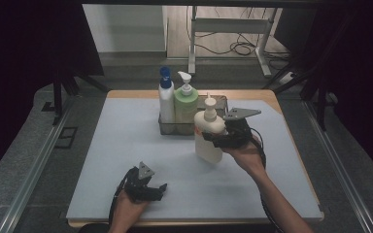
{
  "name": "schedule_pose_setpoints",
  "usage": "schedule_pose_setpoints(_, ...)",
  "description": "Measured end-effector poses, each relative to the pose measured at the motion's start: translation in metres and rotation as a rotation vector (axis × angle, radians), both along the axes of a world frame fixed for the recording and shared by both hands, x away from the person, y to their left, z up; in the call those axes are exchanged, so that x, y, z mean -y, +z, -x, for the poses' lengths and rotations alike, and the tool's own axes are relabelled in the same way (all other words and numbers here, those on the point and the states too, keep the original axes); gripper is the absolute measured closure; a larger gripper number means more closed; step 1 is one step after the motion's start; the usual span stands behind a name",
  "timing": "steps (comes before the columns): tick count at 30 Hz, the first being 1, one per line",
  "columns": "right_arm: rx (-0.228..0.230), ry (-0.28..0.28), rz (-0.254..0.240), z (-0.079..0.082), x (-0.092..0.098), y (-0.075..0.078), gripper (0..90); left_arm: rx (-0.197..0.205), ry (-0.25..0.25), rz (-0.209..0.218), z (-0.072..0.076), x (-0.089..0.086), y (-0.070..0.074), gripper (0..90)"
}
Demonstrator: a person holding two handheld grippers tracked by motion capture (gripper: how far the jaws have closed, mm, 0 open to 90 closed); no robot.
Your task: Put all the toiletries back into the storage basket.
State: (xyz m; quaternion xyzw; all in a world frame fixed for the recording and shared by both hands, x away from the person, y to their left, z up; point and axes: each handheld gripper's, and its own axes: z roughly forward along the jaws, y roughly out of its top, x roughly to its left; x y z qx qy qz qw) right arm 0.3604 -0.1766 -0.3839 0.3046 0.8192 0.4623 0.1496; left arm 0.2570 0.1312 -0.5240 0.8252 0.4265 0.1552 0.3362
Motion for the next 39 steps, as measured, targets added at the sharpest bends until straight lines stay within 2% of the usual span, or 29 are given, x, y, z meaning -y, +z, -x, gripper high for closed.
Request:
schedule_pose_setpoints(22,0.045,-0.119,-0.035,-0.028,0.013,0.027,39.1,0.0,0.001,0.001,0.0,0.0,0.0,11.6)
schedule_pose_setpoints(39,0.08,-0.193,-0.049,-0.049,0.014,0.046,39.3,0.0,0.001,0.001,0.0,0.0,0.0,11.6)
